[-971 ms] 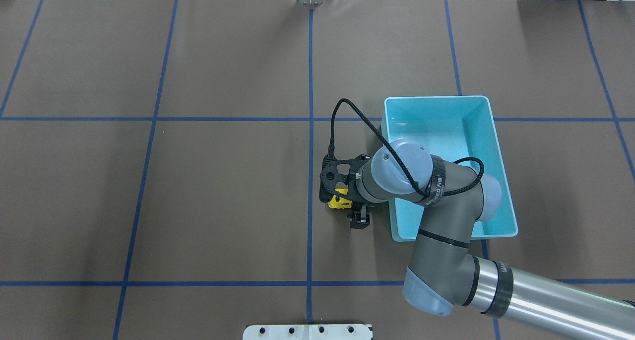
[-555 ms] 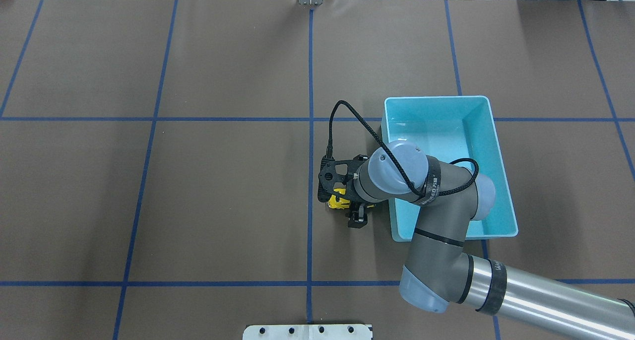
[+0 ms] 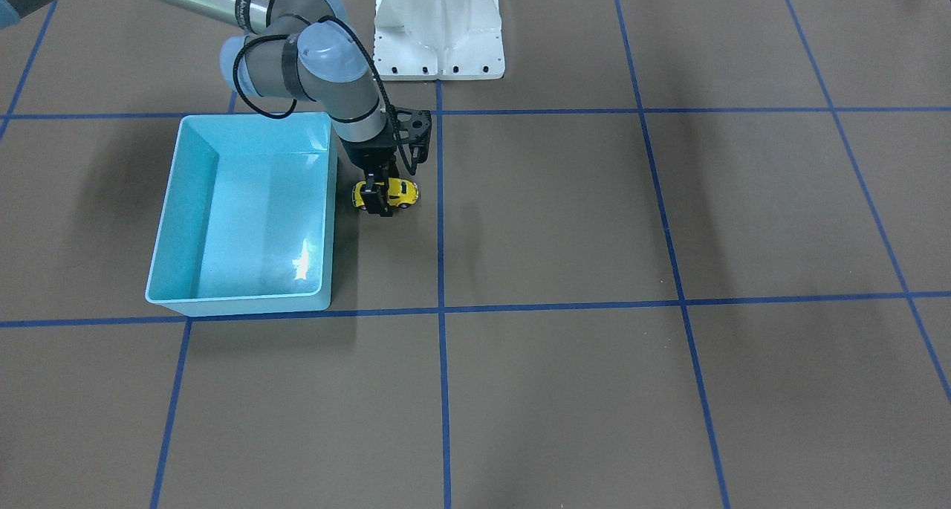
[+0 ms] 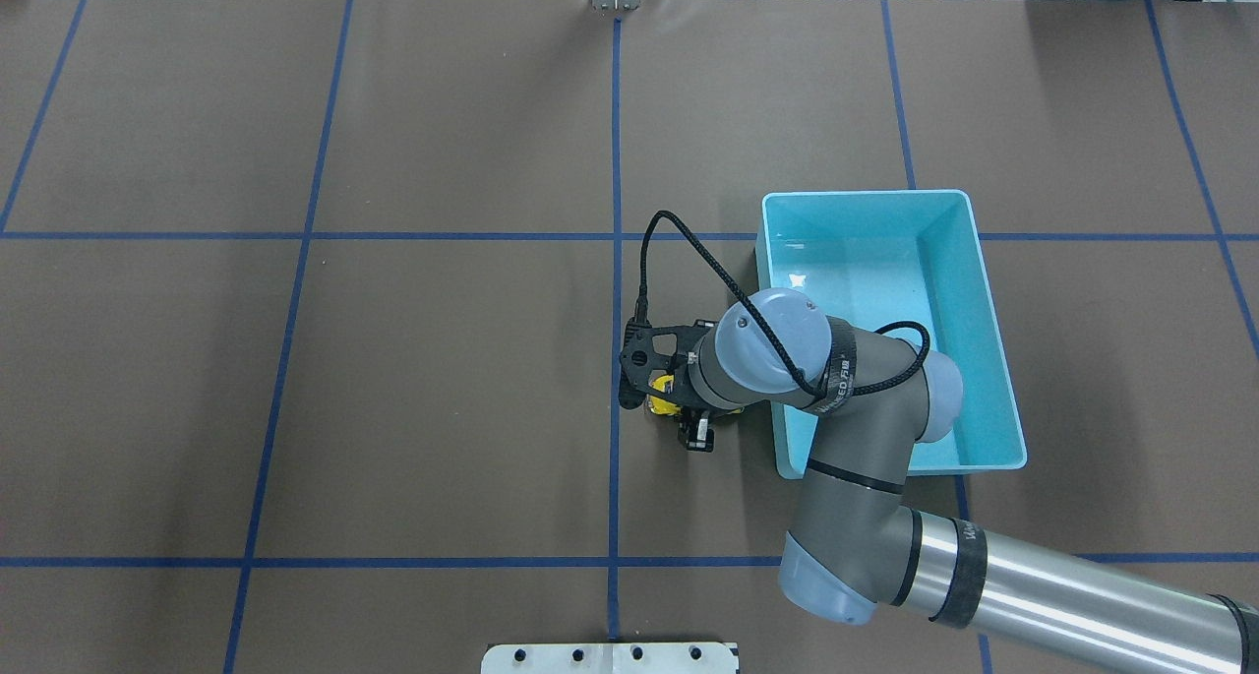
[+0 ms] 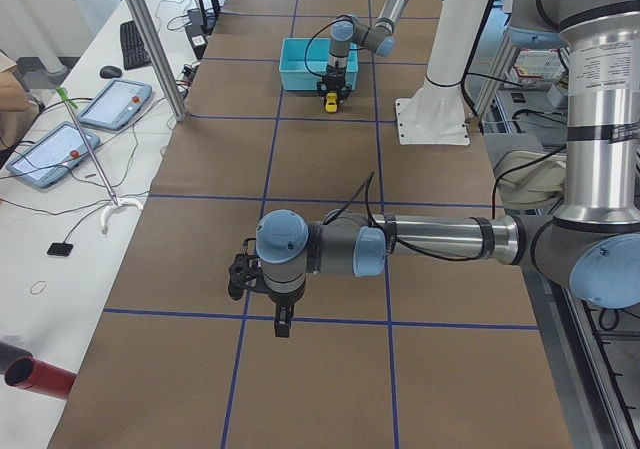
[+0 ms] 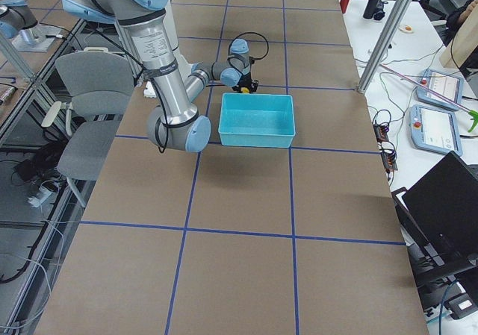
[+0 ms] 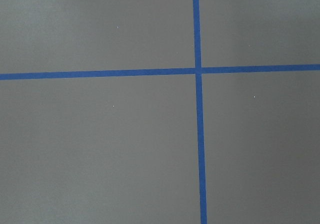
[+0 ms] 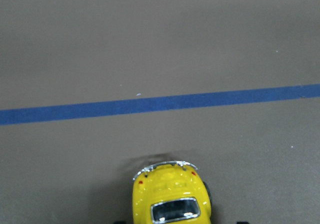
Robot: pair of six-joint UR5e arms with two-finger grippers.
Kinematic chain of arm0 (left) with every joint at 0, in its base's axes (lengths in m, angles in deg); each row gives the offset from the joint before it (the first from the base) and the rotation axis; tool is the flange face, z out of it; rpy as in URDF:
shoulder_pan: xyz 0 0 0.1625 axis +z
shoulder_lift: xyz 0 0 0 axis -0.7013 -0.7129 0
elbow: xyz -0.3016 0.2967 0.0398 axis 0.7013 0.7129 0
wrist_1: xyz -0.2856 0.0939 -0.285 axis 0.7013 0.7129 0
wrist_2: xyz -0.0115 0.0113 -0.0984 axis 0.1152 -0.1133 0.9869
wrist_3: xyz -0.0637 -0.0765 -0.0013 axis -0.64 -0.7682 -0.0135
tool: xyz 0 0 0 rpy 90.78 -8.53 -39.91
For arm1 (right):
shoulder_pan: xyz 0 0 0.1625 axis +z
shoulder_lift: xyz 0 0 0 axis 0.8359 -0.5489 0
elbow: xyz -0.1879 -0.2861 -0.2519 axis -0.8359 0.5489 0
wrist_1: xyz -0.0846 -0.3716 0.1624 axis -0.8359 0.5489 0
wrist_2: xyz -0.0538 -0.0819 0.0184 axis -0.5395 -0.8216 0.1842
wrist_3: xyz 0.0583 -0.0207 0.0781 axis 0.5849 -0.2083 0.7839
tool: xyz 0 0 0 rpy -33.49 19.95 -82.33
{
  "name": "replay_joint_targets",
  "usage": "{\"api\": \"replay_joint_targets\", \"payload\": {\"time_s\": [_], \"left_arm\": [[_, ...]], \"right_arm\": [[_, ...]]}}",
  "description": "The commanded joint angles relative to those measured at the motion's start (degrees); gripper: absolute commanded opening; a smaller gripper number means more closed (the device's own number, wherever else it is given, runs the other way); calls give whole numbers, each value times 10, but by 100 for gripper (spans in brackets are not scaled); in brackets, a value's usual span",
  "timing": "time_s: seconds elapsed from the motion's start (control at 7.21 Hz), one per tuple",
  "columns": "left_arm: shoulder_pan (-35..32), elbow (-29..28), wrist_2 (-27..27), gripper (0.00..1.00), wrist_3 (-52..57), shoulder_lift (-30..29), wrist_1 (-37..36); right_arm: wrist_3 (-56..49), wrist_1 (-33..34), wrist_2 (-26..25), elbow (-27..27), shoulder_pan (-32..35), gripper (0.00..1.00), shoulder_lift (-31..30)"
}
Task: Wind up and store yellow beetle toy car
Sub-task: 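Close the right gripper on the yellow car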
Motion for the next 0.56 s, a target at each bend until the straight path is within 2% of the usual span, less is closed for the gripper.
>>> {"api": "replay_joint_targets", "payload": {"time_s": [0.0,0.28,0.42], "left_arm": [[0,0,-1,100,-1,0,0],[0,0,-1,100,-1,1,1],[0,-1,-1,100,-2,1,2]], "right_arm": [[2,6,3,-11,-5,0,16],[2,66,8,-22,13,0,79],[-2,108,37,-44,46,0,98]]}}
